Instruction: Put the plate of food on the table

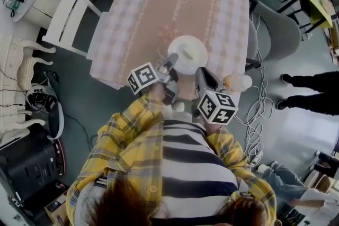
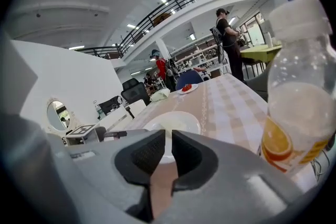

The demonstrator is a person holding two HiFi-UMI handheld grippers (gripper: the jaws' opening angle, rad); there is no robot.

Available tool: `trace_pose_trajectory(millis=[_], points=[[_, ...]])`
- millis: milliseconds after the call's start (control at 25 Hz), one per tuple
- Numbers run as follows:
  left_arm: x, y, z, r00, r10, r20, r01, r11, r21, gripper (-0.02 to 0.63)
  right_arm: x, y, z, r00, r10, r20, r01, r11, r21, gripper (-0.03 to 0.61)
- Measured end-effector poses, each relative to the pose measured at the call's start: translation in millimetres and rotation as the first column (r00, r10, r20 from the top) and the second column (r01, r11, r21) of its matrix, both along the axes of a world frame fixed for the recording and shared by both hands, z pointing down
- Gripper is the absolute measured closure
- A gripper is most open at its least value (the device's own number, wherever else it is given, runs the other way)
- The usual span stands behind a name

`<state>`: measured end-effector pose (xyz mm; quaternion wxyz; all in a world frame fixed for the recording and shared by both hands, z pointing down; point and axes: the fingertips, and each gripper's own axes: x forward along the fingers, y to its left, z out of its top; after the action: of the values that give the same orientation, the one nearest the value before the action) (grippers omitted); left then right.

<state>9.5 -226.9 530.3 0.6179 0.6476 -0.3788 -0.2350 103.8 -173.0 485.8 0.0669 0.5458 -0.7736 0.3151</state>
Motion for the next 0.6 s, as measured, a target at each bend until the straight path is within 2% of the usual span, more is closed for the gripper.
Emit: trace_pose_trajectory(millis=[320, 600], points=[[-3.2, -40.1, 5.7, 1.000, 0.030, -0.003, -0.030, 0.999, -0.030, 0.586, -12.4, -40.2, -5.5, 0.999, 0.029, -0.031, -0.028, 0.999, 0.021, 0.543], [-21.6, -70.2, 10.2, 0.999, -0.018, -0.032, 0.017, 0.999, -0.050, 0.588, -24.2, -72.3, 0.5, 0.999, 0.022, -0.049, -0.021, 1.000, 0.012, 0.543]])
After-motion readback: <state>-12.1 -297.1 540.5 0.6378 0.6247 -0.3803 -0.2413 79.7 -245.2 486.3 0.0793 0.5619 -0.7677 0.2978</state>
